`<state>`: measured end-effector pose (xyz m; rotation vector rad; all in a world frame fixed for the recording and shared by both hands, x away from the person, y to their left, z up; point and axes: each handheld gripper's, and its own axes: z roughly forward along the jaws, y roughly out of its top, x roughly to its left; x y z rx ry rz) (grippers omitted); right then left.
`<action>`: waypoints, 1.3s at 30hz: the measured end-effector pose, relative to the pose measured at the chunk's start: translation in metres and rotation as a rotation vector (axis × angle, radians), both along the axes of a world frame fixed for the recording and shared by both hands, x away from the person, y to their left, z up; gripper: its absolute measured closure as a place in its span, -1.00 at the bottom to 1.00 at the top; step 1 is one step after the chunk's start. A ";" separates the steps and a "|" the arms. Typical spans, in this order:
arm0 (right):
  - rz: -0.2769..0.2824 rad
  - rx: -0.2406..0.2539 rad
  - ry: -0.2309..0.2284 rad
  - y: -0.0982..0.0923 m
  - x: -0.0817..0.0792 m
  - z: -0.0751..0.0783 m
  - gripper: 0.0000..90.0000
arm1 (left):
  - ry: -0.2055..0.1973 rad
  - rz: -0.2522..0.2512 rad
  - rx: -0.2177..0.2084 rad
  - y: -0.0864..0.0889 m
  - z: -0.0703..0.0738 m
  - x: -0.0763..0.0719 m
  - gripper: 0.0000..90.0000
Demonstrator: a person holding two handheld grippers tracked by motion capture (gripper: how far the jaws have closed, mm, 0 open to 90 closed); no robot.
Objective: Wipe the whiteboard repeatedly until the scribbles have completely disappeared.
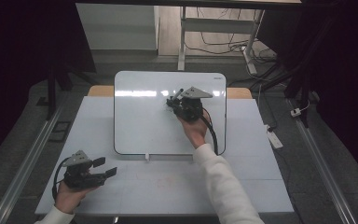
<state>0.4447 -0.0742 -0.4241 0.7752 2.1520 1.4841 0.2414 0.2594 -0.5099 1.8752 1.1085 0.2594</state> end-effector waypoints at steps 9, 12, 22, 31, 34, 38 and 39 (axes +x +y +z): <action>-0.032 0.031 -0.008 -0.006 0.009 0.006 0.73 | 0.000 0.000 0.001 -0.001 0.000 -0.001 -0.33; 0.055 -0.045 0.002 0.009 -0.001 -0.002 0.73 | 0.002 0.002 0.001 0.000 -0.001 0.001 -0.33; 0.034 -0.045 -0.027 0.011 0.000 0.001 0.73 | 0.002 0.005 -0.001 0.001 -0.001 0.001 -0.33; 0.018 -0.021 0.004 -0.002 0.001 0.001 0.73 | 0.004 0.001 0.000 0.000 -0.001 0.001 -0.33; -0.016 -0.002 -0.021 -0.010 0.001 0.001 0.73 | 0.000 0.001 0.002 -0.001 -0.001 0.000 -0.33; -0.036 0.043 0.009 -0.018 0.002 -0.001 0.73 | -0.003 0.003 -0.002 0.000 0.000 0.000 -0.33; -0.009 0.016 0.004 -0.014 -0.001 -0.003 0.73 | -0.001 0.002 -0.001 0.000 0.000 0.001 -0.33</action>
